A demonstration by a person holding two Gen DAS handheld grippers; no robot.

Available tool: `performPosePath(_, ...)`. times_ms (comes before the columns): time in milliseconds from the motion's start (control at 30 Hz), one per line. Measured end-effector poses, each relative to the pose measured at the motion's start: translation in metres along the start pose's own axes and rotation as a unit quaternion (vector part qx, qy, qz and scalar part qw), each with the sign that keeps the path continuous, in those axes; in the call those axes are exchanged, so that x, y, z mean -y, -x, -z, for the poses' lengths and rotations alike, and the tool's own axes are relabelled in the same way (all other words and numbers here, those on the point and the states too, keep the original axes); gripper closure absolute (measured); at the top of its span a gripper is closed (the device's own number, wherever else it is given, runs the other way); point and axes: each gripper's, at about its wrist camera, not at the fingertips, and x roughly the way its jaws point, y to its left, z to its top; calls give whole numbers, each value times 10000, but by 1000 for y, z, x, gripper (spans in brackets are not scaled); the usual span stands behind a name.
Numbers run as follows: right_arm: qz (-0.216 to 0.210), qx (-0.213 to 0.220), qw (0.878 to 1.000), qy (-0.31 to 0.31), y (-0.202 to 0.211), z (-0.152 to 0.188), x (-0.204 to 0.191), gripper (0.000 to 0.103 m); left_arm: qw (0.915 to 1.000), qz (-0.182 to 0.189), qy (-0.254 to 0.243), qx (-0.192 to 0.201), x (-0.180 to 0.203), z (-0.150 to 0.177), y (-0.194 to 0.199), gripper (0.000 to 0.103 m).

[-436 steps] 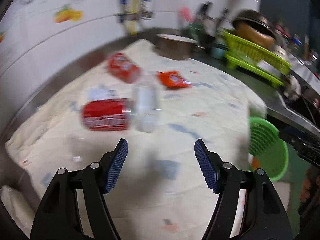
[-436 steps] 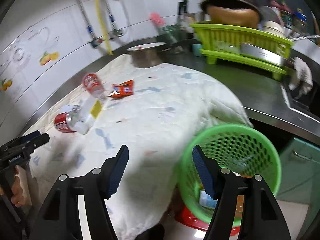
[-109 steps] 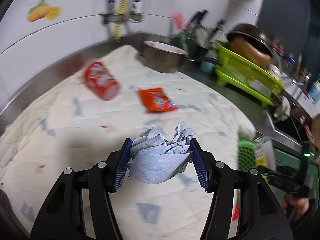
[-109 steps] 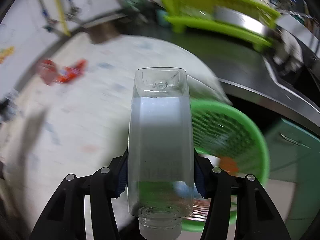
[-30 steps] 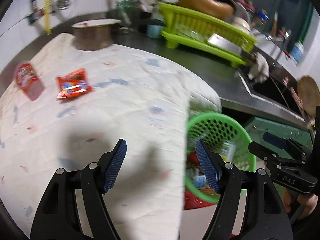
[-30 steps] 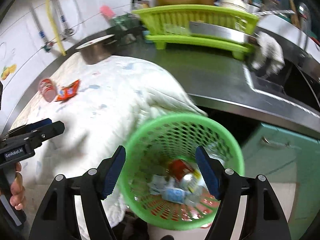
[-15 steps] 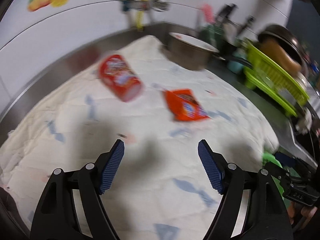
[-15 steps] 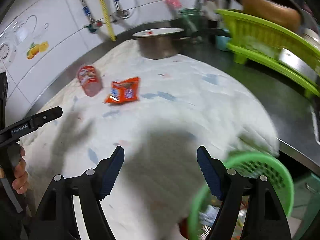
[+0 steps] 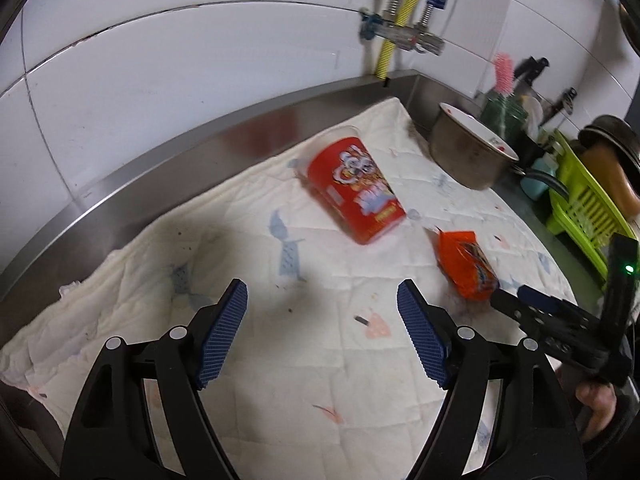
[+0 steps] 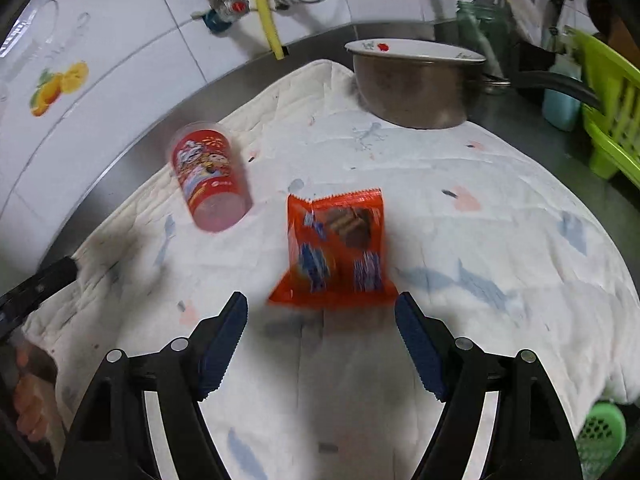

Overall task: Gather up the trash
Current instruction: 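Grasp the orange Ovaltine snack bag with the right tool, then grasp the red printed paper cup with the left tool while the right tool holds the bag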

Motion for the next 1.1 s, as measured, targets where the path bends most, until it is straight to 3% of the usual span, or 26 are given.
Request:
performPosePath(333,148,-282,9994,-92,-44,-21,11,30,9999,-47,81,-45,13,-32,-28,17)
performPosePath(400,125,-275,9995,-55,-45,-22,11,35,9999,-57,72,-77,18,-38,-37,17)
performPosePath(533,115,-330,9994,-14,-51,-21,13,37,9995,-63,251,-197,23,-54,-61,16)
performPosePath(833,60,-262,9996,-41,-49,-18,18,45,9959,8,734,-535,26,-77,-113,15)
performPosePath(1100,32,-138,9999,-89,-30,-3,25,49,9941,-100,891,-614,31,-85,-136,13)
